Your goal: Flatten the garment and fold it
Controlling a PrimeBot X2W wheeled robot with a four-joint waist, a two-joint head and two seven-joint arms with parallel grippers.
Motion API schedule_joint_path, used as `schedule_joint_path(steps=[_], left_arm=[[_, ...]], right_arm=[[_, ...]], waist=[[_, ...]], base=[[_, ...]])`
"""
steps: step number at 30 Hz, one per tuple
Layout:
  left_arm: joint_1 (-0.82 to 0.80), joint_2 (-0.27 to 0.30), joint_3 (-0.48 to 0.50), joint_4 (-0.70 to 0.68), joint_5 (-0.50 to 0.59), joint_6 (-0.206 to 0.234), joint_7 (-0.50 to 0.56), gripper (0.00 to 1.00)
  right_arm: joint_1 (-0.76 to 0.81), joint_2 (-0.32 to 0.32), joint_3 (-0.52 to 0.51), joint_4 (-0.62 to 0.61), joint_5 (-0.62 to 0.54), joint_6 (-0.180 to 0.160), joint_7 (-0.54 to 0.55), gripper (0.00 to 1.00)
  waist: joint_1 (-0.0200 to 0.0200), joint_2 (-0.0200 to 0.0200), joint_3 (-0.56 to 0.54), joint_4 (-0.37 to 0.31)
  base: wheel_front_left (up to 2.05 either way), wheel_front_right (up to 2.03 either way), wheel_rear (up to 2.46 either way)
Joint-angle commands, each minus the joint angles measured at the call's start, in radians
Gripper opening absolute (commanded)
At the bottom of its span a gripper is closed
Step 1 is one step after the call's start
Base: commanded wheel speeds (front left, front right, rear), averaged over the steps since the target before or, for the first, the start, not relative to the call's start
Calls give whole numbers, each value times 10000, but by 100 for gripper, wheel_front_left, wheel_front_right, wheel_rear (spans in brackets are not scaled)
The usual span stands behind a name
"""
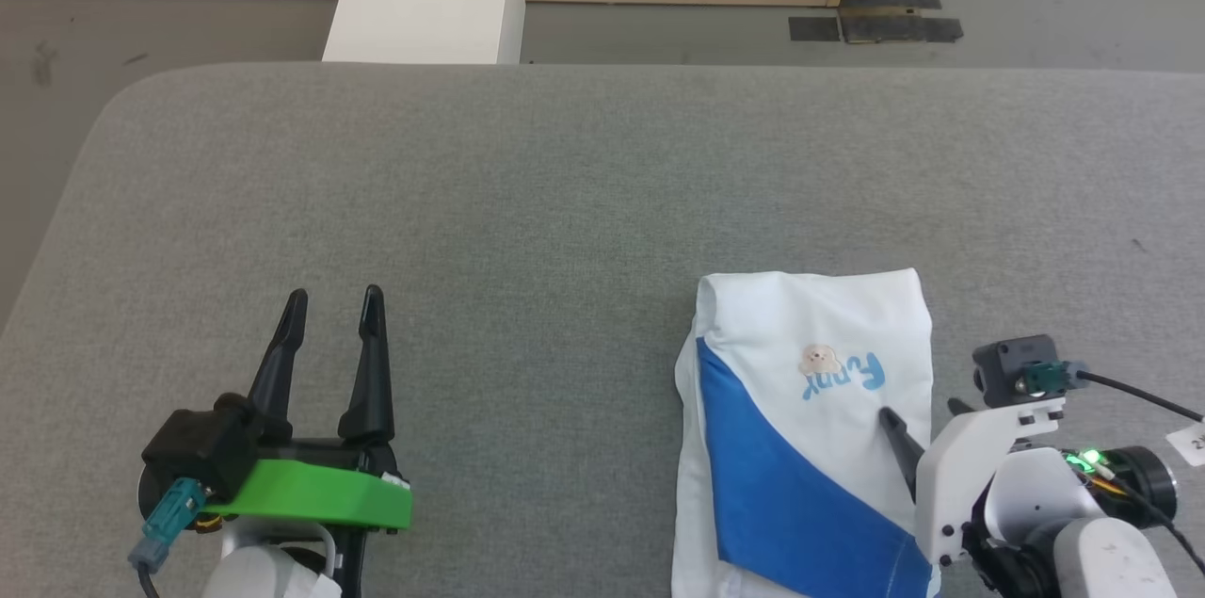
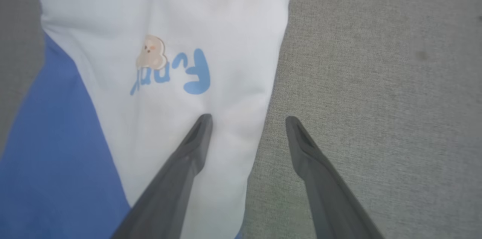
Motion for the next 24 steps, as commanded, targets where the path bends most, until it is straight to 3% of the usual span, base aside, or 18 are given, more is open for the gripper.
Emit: schedule_joint_path(steps=[1, 11, 12, 14, 24], left_arm=[[-117, -10, -19, 27, -106, -69, -36, 100], [-184, -38, -53, 82, -181, -69, -36, 100], [-207, -43, -58, 93, -189, -69, -36, 100], [-255, -52, -72, 124, -209, -69, -36, 100], [-212, -99, -76, 149, -273, -69, -36, 100]], right_arm=[[-132, 43, 47, 217, -5, -15, 35, 100], [-595, 67, 389, 1665, 88, -15, 375, 100], [-624, 67, 394, 1804, 110, -15, 503, 96], [-707, 67, 387, 1939, 173, -15, 563, 0], [-902, -556, 1052, 1781, 648, -15, 433, 0]], waist=[[0, 59, 102, 72], [0, 59, 369, 263], [0, 59, 395, 276], [0, 59, 425, 298], [0, 59, 225, -26]], base=[[0, 0, 0], [0, 0, 0], [0, 0, 0], [0, 0, 0], [0, 0, 0]])
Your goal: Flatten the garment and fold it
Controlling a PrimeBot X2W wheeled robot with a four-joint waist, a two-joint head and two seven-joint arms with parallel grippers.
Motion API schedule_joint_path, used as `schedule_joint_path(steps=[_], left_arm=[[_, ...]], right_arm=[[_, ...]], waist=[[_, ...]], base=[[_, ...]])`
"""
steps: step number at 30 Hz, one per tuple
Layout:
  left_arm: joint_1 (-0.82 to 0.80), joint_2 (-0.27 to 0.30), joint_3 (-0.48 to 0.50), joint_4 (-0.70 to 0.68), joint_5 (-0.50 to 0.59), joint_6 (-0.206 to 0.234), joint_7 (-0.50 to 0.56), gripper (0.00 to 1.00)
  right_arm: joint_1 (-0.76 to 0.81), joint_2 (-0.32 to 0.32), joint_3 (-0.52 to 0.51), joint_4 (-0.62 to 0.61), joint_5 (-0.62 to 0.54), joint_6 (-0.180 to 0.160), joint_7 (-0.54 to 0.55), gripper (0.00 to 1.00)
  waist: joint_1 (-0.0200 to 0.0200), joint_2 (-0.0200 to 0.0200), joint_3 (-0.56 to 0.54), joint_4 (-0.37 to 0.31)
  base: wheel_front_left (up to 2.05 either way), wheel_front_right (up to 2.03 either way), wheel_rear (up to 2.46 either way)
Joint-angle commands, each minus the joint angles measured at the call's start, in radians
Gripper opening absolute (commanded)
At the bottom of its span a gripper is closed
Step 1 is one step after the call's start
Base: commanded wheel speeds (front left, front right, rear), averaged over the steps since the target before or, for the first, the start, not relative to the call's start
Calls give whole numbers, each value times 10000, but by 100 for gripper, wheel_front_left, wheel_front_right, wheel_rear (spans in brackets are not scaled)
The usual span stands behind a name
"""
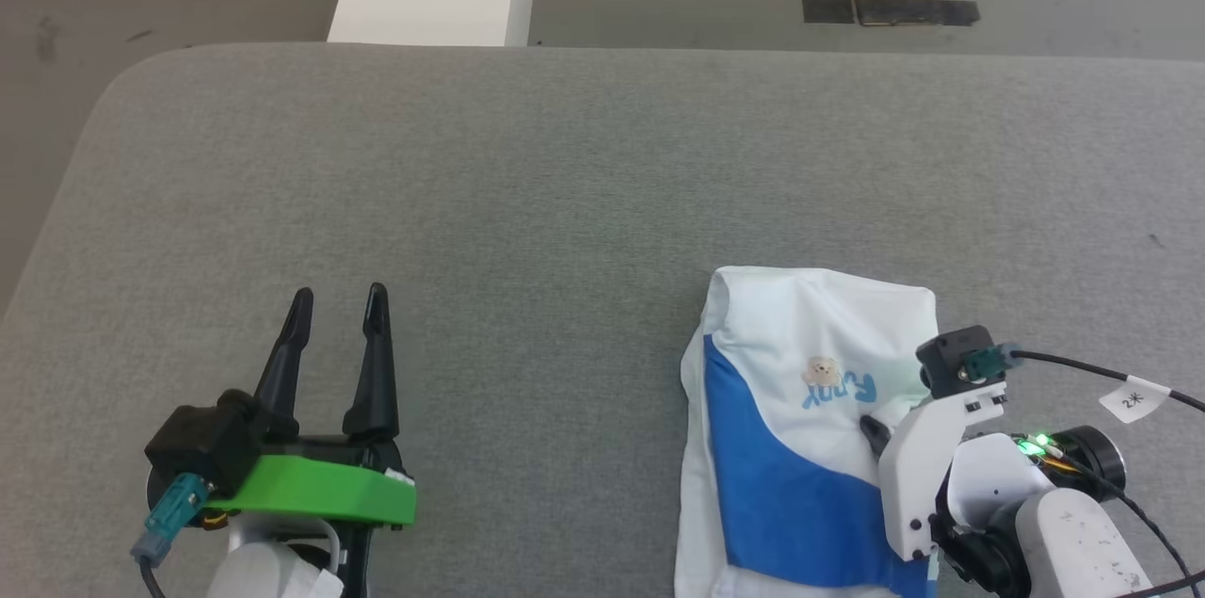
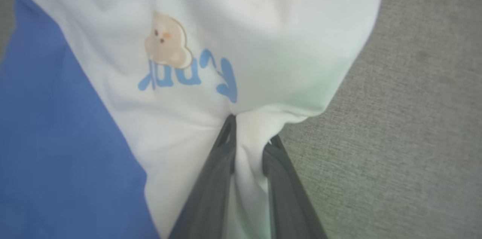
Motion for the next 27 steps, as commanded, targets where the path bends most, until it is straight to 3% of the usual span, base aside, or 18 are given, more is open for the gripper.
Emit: schedule_joint_path(steps=[1, 10, 17, 18, 22, 27], left_arm=[[-100, -55, -14, -27, -10, -67, -36, 100], [-161, 169, -16, -204, 28, -67, -36, 100], [-640, 595, -217, -209, 112, -67, -36, 100], [-864, 806, -250, -258, 173, -61, 68, 100], [-1245, 1054, -259, -536, 267, -36, 336, 100], [-1783, 1367, -250, -1070, 408, 14, 797, 100]], right_arm=[[-34, -291, 257, 21, 99, -21, 76, 0], [-612, -2937, 1991, -887, 768, -21, 695, 0], [-1340, -4147, 2024, -630, 1123, -21, 617, 0], [-1784, -4402, 1833, -227, 1114, -21, 325, 0], [-2470, -4543, 1328, 501, 1115, -21, -213, 0], [-3331, -4681, 813, 1389, 1089, -21, -834, 0]], waist=[[0, 59, -67, -235], [0, 59, 404, -2229], [0, 59, 1192, -3774], [0, 59, 1638, -4240], [0, 59, 2376, -4468], [0, 59, 3493, -4207]], base=[[0, 0, 0], [0, 0, 0], [0, 0, 0], [0, 0, 0], [0, 0, 0], [0, 0, 0]])
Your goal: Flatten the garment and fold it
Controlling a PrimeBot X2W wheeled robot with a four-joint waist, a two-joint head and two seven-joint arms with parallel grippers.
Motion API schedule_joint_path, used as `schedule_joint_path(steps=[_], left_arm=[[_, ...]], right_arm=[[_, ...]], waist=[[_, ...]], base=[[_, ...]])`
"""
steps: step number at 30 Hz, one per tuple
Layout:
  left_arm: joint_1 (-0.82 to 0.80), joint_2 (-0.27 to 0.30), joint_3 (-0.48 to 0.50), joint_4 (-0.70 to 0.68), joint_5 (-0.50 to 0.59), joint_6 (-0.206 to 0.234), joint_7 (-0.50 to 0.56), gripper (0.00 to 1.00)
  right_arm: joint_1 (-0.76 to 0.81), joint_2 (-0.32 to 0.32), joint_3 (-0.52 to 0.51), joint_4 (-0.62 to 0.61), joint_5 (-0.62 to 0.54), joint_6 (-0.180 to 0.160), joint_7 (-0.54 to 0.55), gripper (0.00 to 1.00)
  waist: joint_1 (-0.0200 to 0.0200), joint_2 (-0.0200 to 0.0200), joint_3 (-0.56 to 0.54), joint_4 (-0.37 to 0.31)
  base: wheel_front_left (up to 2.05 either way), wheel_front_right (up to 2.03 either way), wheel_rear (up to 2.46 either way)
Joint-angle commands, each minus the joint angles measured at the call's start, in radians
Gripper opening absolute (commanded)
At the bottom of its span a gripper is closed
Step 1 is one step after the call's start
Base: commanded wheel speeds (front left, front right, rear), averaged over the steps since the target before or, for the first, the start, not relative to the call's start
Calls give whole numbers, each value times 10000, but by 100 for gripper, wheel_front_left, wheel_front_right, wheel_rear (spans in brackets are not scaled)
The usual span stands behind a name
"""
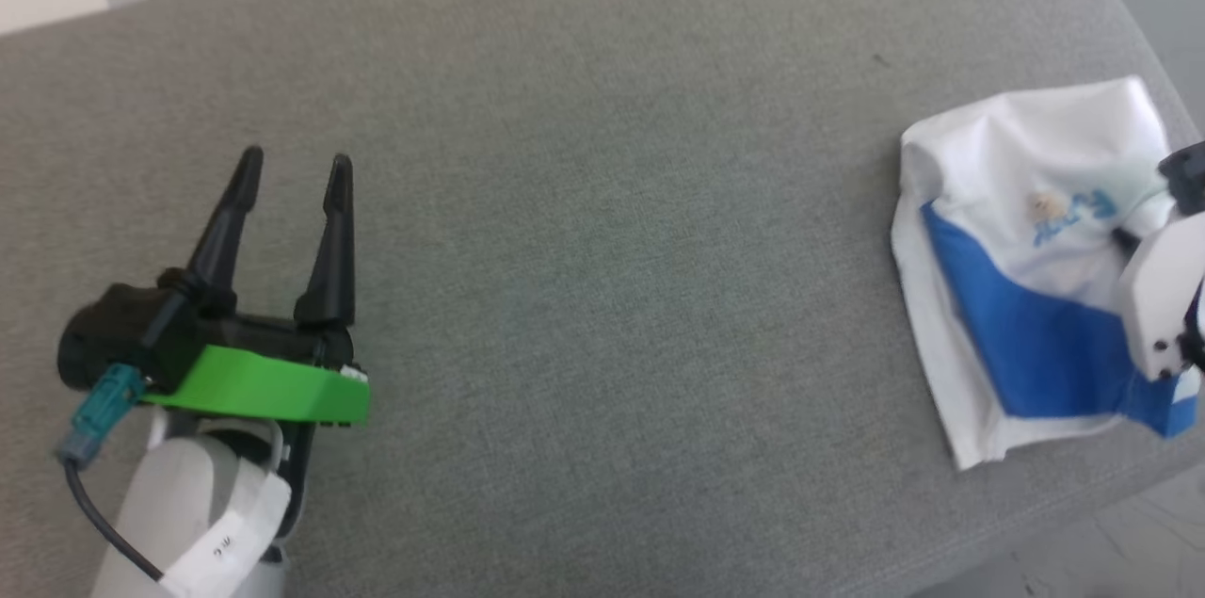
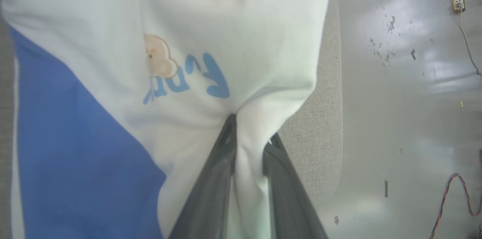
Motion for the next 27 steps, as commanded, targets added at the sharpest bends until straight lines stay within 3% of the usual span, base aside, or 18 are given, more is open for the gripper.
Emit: schedule_joint_path(steps=[1, 13, 24, 25, 26, 27], left_arm=[[-246, 160, 18, -143, 92, 16, 74, 100], [-252, 831, 618, -1516, 126, 345, 756, 100], [-116, 899, 633, -1773, 30, 411, 742, 100], [-107, 884, 625, -1734, 15, 413, 713, 100], [-99, 845, 596, -1675, -11, 416, 668, 100], [-100, 821, 564, -1616, -24, 412, 634, 100]], right_arm=[[-372, -65, -120, 225, -27, -21, -198, 0], [-2560, -998, -991, 2300, -379, -21, -1541, 0], [-3492, -1065, -2781, 4421, -1208, -21, -1807, 0], [-3525, -1075, -2878, 4507, -1314, -21, -1870, 20], [-3551, -1112, -2944, 4587, -1441, -21, -1963, 95], [-3582, -1130, -3030, 4655, -1466, -21, -2020, 100]], waist=[[-1, 59, 1653, -91], [-1, 59, 3639, 759], [-1, 59, 3738, 1043], [-1, 59, 3682, 1049], [-1, 59, 3587, 1067], [-1, 59, 3508, 1084]], base=[[0, 0, 0], [0, 0, 0], [0, 0, 0], [0, 0, 0], [0, 0, 0], [0, 0, 0]])
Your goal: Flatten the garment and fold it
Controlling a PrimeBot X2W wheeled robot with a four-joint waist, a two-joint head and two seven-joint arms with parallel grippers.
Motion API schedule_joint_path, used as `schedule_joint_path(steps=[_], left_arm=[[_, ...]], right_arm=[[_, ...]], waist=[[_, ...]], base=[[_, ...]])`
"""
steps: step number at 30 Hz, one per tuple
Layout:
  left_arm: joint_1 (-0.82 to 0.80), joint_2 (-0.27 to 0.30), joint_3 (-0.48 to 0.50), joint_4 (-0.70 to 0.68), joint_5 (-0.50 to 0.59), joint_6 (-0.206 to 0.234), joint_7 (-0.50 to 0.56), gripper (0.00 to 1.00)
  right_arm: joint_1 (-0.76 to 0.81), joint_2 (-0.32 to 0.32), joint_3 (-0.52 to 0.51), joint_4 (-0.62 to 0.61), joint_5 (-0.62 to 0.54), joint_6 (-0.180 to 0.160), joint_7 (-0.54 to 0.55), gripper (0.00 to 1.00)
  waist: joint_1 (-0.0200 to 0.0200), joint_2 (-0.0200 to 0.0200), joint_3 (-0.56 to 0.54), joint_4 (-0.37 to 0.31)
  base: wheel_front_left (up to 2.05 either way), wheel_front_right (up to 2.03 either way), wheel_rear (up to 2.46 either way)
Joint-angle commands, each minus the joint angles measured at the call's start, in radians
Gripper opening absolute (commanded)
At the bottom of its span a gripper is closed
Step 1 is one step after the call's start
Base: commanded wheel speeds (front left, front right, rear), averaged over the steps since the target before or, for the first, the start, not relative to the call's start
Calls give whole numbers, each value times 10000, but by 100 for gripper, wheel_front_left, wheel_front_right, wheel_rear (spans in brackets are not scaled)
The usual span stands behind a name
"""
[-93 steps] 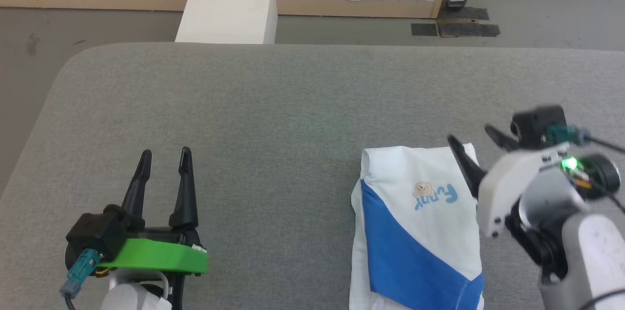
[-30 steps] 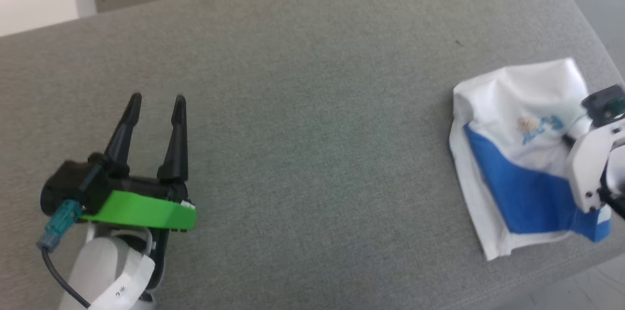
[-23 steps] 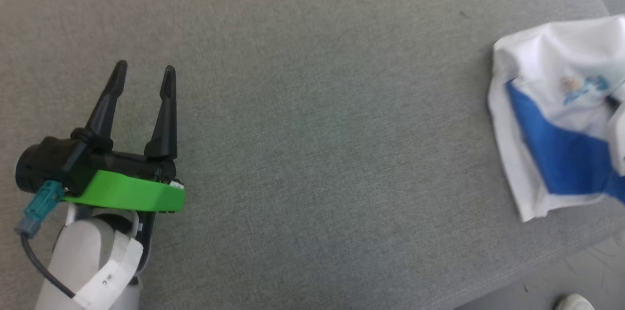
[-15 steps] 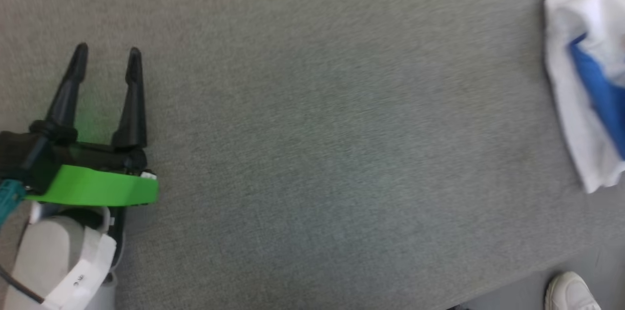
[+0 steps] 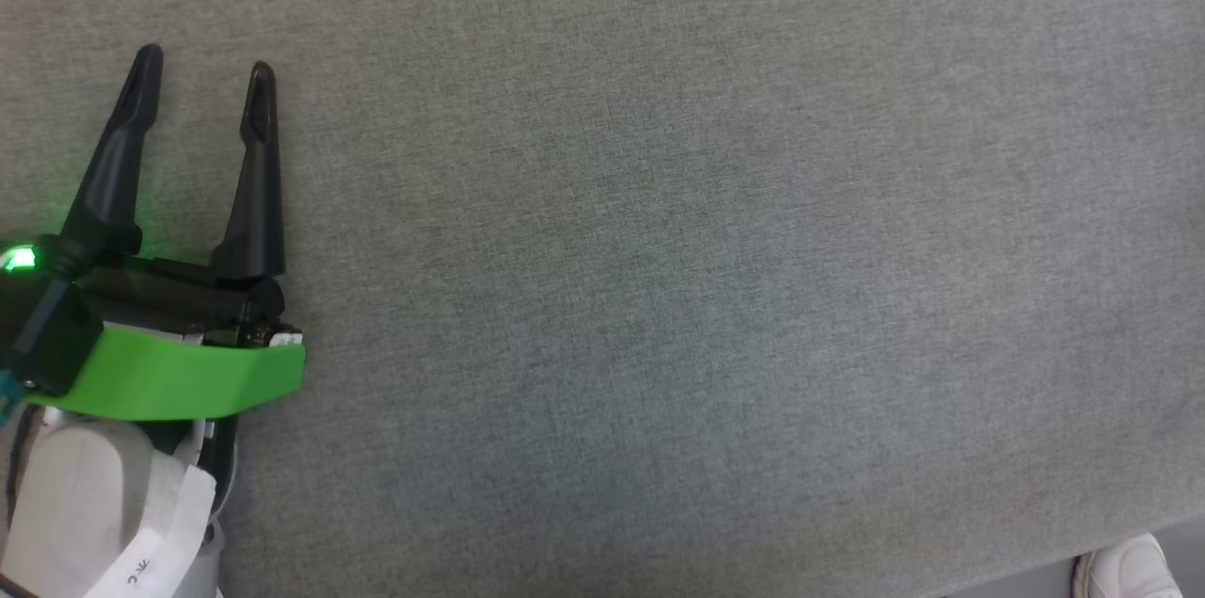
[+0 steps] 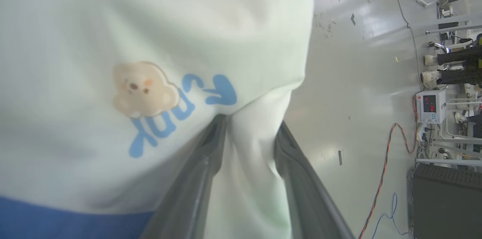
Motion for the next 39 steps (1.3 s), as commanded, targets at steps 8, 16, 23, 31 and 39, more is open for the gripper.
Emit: schedule_joint_path(steps=[8, 16, 23, 31, 39], left_arm=[[187, -356, -271, 1465, -314, 12, -598, 100], [286, -924, -318, 2640, -617, 8, -1186, 100], [610, -1327, 95, 3107, -482, 520, -1353, 100], [995, -1641, 630, 3138, -417, 939, -1386, 100], [1187, -1870, 650, 3274, -276, 914, -1389, 100]], right_arm=[[-416, -707, 262, -152, -97, -21, -411, 100], [-836, -721, 1493, -2195, 1436, -21, -1105, 100], [-395, 1006, 1817, -4226, 2960, -21, -2427, 100], [1624, 3927, 1291, -5996, 2446, -21, -4722, 100], [3933, 6088, 707, -6764, 1156, -21, -5986, 100]], waist=[[0, 59, -1618, 134], [0, 59, -3667, 470], [0, 59, -5016, 877], [0, 59, -5905, 1400], [0, 59, -6397, 1996]], base=[[0, 0, 0], [0, 0, 0], [0, 0, 0], [0, 0, 0], [0, 0, 0]])
